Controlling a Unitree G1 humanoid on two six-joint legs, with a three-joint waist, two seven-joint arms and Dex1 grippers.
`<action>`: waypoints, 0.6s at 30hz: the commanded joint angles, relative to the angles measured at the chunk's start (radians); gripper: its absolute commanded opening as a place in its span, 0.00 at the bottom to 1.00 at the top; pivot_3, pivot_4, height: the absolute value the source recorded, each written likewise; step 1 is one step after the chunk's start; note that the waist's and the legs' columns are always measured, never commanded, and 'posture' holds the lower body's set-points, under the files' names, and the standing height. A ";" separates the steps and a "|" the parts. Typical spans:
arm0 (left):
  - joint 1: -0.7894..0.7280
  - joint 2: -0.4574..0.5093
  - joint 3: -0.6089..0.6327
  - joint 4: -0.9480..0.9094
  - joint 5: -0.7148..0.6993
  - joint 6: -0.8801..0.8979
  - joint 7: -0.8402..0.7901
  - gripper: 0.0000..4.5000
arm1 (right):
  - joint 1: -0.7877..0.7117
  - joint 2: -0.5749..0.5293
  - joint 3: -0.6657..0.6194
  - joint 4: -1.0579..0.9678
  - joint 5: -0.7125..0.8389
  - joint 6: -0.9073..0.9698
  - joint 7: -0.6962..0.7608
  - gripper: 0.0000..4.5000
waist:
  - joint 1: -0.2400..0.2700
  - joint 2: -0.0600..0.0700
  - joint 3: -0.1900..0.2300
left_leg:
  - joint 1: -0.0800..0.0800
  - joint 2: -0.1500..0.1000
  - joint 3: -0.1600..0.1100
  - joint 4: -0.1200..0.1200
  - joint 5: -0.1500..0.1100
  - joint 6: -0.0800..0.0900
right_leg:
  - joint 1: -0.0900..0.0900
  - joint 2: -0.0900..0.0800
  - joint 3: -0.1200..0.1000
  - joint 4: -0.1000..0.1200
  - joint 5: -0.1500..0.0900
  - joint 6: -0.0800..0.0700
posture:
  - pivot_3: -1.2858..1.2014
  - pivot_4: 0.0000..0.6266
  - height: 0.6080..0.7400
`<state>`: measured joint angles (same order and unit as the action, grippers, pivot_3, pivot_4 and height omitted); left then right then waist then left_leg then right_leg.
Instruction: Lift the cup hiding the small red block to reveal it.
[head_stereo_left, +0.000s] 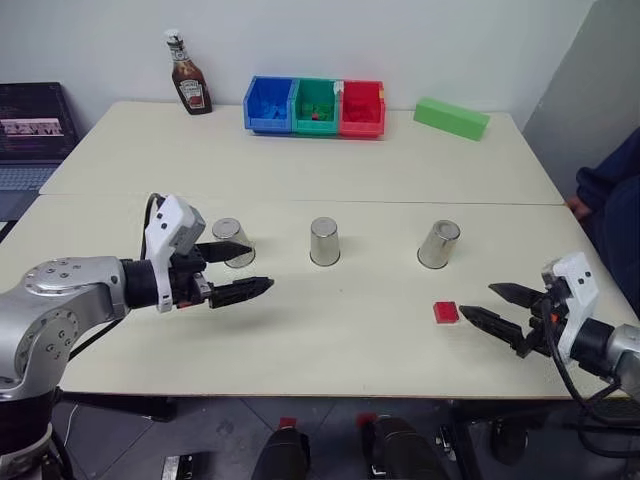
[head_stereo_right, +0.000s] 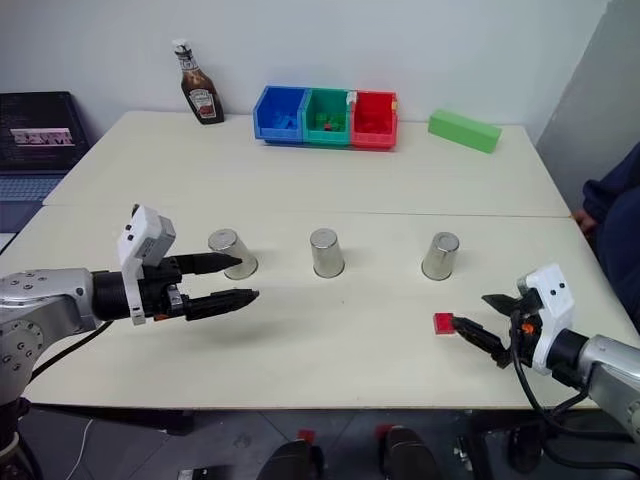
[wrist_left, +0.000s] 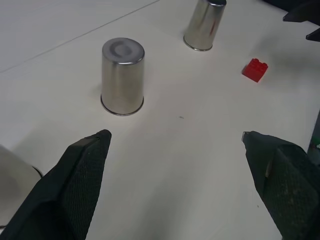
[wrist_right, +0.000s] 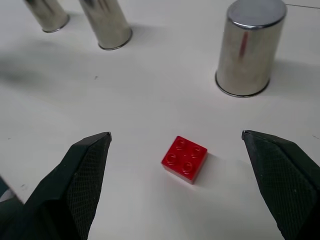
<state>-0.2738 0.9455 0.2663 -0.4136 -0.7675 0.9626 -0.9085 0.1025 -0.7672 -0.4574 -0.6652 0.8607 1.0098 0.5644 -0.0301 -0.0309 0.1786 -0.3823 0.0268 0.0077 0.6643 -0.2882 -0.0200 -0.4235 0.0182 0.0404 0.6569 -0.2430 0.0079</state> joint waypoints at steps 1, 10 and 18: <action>-0.032 0.001 0.002 0.005 -0.007 -0.032 -0.011 1.00 | 0.003 -0.006 -0.032 -0.035 0.027 -0.018 -0.006 0.99 | 0.000 0.000 0.000 | 0.000 0.000 0.000 0.000 0.000 0.000 | 0.000 0.000 0.000 0.000 0.000 0.000 | 0.52 0.24 1.00; -0.049 0.004 -0.020 0.035 -0.003 -0.040 -0.026 1.00 | 0.022 0.013 -0.042 -0.058 0.050 -0.023 -0.055 0.99 | 0.000 0.000 0.000 | 0.001 0.000 0.000 0.000 0.000 0.000 | 0.000 0.000 0.000 0.001 0.000 0.000 | 0.52 0.24 1.00; -0.006 -0.012 0.018 0.067 0.035 -0.113 -0.008 1.00 | 0.053 0.047 -0.073 -0.094 0.056 -0.052 -0.089 0.99 | 0.000 0.000 0.000 | 0.001 0.000 0.000 0.001 0.000 0.000 | 0.000 0.000 0.000 0.002 0.000 0.000 | 0.52 0.24 1.00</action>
<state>-0.2975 0.9366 0.2428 -0.3488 -0.7459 0.8853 -0.9250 0.1500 -0.7294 -0.4928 -0.7121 0.8890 0.9905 0.4800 -0.0303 -0.0313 0.1787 -0.3811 0.0267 0.0082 0.6649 -0.2881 -0.0202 -0.4232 0.0179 0.0409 0.6588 -0.2428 0.0081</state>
